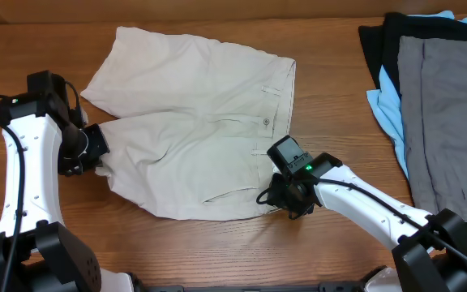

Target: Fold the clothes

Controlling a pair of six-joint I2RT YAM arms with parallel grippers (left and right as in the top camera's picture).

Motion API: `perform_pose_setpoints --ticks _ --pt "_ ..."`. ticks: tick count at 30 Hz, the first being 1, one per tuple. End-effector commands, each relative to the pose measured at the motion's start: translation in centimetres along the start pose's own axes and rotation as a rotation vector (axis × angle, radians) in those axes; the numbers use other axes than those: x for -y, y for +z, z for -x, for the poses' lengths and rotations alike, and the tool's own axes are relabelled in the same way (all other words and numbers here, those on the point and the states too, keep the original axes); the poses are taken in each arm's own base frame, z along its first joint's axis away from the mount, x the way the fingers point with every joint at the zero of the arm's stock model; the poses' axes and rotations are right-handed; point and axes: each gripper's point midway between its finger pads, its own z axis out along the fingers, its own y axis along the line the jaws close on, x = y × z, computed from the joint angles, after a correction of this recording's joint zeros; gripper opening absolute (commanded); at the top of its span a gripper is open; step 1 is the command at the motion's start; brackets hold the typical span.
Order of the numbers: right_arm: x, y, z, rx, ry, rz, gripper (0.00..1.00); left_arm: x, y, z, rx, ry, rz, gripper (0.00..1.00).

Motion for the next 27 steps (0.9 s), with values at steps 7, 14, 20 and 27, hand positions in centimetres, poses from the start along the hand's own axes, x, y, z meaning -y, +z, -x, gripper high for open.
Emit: perform_pose_setpoints --ticks 7,14,20,27 --pt "1.1 -1.4 0.9 0.009 0.08 -0.011 0.04 -0.4 -0.9 0.1 0.032 -0.012 0.029 0.04" --pt "1.5 -10.2 2.9 0.13 0.115 0.092 0.04 0.2 -4.7 0.4 0.125 -0.007 -0.012 0.04" --pt "2.9 -16.3 1.9 0.221 0.149 0.178 0.04 0.1 -8.2 -1.0 0.217 -0.004 -0.031 0.04" --pt "3.6 -21.1 -0.6 0.28 0.142 0.26 0.04 -0.4 -11.1 -3.2 0.307 0.001 -0.038 0.04"
